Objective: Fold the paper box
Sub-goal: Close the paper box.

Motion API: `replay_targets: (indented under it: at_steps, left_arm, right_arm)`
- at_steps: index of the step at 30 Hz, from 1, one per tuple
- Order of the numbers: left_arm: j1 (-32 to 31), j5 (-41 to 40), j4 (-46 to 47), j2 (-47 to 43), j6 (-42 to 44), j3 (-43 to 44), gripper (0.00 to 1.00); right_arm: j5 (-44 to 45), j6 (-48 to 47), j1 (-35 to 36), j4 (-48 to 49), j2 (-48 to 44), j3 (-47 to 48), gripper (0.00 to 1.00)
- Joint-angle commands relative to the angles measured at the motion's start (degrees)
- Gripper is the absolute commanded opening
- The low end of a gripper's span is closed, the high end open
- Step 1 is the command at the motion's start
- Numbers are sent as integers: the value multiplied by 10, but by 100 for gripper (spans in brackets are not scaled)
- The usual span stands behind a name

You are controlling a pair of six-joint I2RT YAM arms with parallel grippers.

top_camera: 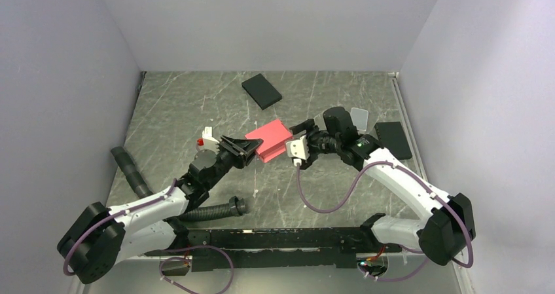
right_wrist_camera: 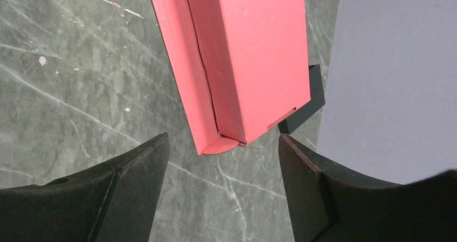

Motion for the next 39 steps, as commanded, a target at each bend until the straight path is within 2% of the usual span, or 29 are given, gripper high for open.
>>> replay_targets:
  at_steps: [1,17,28,39]
  left_arm:
    - [6,25,36,0,-7,21,0]
    - [27,73,30,13,-6,30,0]
    - [34,110,44,34,-6,35,0]
    - [36,142,67,58,2,43,0]
  right_arm:
    - [-9,-23,2,1,9,23,76]
    - [-14,-62,2,-47,31,61,53]
    - [-27,-92,2,-82,38,74,46]
    - [-22,-80,1,-71,38,71,38]
